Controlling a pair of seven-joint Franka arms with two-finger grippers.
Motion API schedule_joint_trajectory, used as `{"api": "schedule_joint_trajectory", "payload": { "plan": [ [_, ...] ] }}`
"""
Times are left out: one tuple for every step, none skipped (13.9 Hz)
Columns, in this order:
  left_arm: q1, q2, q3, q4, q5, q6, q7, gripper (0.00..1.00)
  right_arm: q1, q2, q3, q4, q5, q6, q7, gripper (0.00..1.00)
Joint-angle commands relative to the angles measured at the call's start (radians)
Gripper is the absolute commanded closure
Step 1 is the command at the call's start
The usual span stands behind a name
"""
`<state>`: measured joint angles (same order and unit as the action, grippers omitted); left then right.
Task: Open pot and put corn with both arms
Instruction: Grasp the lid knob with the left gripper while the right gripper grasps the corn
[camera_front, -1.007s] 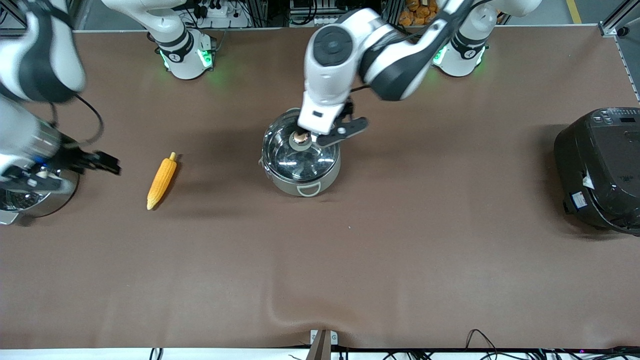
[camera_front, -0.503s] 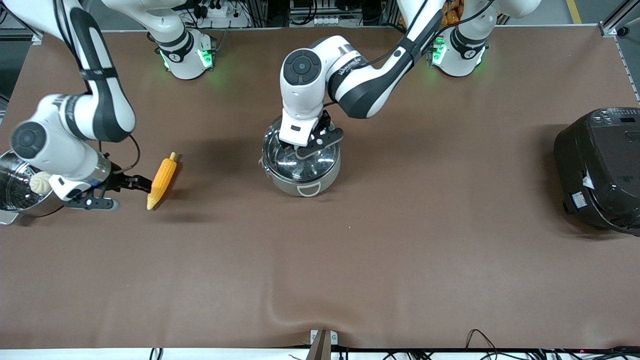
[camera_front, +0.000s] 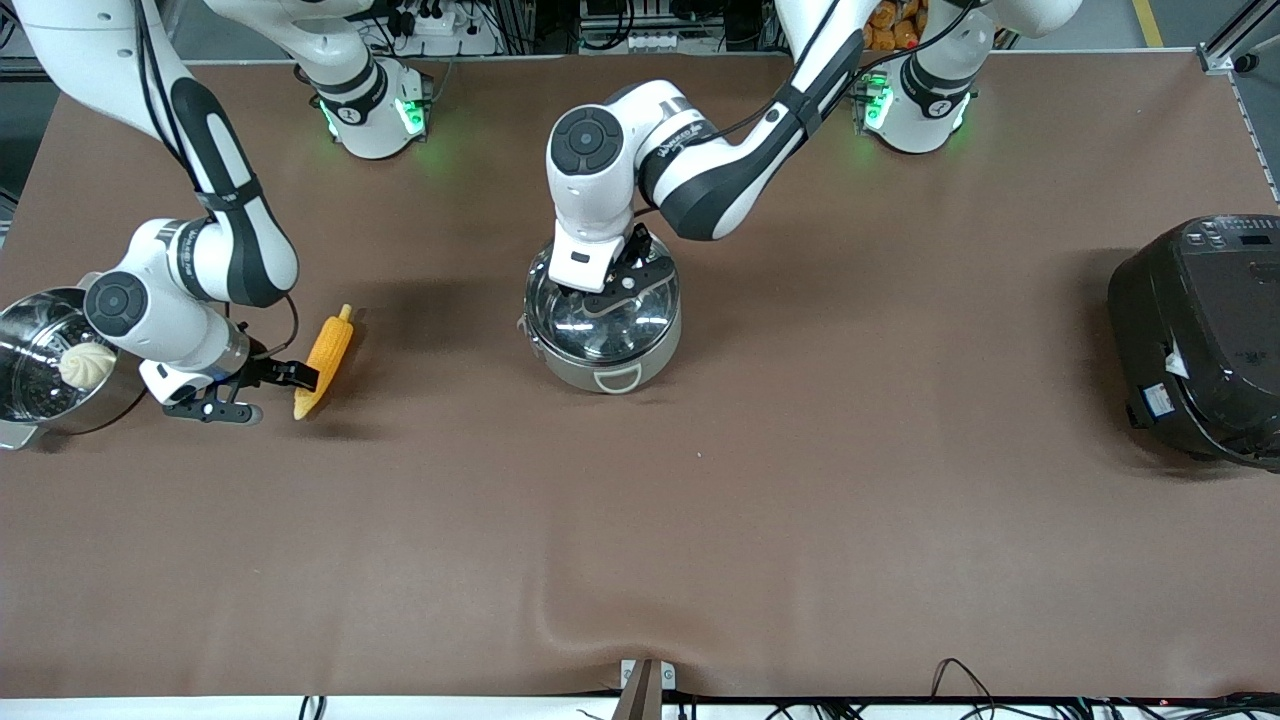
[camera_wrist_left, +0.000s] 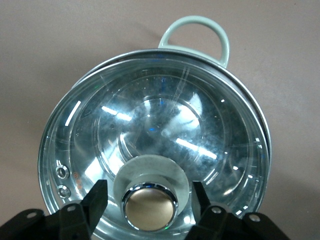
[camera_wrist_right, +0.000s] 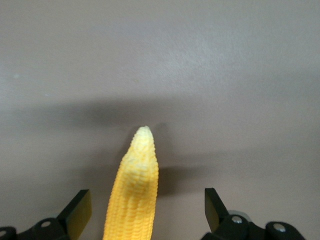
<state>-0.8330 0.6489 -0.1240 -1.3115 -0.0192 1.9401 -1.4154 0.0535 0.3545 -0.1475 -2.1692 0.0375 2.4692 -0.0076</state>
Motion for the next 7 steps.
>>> {"api": "schedule_joint_trajectory", "payload": {
  "plan": [
    [-0.014, 0.012, 0.007, 0.018, 0.027, 0.002, -0.025, 0.28, -0.012, 0.023, 0.011, -0.006, 0.048, 0.02, 0.001, 0.0],
    [-0.014, 0.015, 0.007, 0.018, 0.025, 0.002, -0.025, 0.29, -0.011, 0.03, 0.011, -0.006, 0.083, 0.02, 0.0, 0.0],
    [-0.017, 0.015, 0.007, 0.018, 0.027, 0.002, -0.025, 0.3, -0.003, 0.041, 0.011, -0.006, 0.106, 0.023, 0.0, 0.0],
    [-0.018, 0.015, 0.007, 0.015, 0.028, 0.002, -0.025, 0.31, -0.001, 0.043, 0.011, -0.006, 0.12, 0.022, 0.0, 0.0],
    [-0.018, 0.015, 0.006, 0.011, 0.027, 0.002, -0.025, 0.32, -0.001, 0.043, 0.011, -0.006, 0.122, 0.02, 0.0, 0.0],
    [-0.018, 0.015, 0.006, 0.011, 0.027, 0.002, -0.025, 0.33, -0.001, 0.043, 0.011, -0.006, 0.122, 0.02, 0.0, 0.0],
    [-0.018, 0.015, 0.006, 0.011, 0.027, 0.002, -0.025, 0.37, 0.002, 0.047, 0.011, -0.006, 0.122, 0.02, 0.0, 0.0]
  ]
}}
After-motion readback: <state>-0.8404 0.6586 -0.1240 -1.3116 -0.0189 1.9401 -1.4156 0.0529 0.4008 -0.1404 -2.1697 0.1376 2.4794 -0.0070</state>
